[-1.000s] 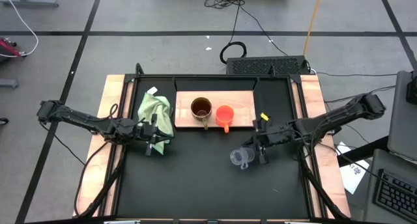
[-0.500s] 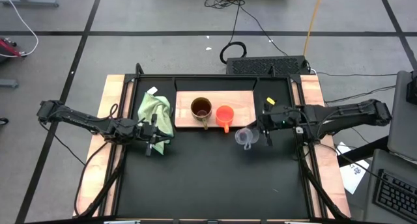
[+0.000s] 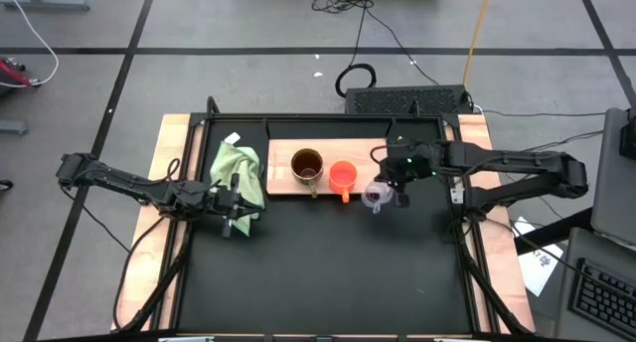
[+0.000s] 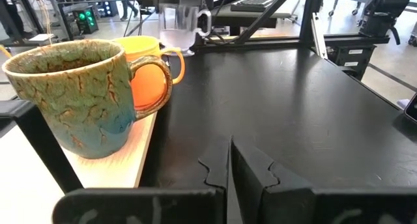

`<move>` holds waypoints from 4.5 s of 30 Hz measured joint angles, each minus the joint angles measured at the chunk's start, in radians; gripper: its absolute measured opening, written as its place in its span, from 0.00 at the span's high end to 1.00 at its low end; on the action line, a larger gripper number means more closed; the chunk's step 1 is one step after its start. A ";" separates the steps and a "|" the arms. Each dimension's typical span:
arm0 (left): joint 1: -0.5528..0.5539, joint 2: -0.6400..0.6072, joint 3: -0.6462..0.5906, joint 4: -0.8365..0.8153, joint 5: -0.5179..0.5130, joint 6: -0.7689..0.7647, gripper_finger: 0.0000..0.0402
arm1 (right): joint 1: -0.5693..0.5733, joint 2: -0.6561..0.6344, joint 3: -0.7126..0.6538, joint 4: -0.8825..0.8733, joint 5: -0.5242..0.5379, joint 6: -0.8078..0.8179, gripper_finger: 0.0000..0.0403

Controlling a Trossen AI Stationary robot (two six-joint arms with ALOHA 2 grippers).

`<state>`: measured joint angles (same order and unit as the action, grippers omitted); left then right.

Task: Stack small to large cups/mugs on shelf
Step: Put the transparent mug to the right of the orange mug on the shelf, then return to Home Position

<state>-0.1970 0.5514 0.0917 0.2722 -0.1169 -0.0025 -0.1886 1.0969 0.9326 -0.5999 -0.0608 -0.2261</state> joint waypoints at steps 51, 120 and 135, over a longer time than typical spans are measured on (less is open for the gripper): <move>0.000 0.000 0.000 -0.010 0.000 0.052 0.95 | -0.303 0.287 0.106 0.027 -0.126 -0.250 1.00; 0.000 0.000 0.000 -0.021 0.014 0.043 0.95 | -0.328 0.374 0.174 -0.068 -0.148 -0.203 0.83; 0.000 0.000 0.000 -0.044 0.012 0.044 0.95 | -0.295 0.386 0.235 -0.101 -0.146 -0.189 0.88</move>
<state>-0.1968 0.5514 0.0917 0.2279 -0.1051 0.0418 -0.4839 1.4830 1.1679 -0.7009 -0.2072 -0.4155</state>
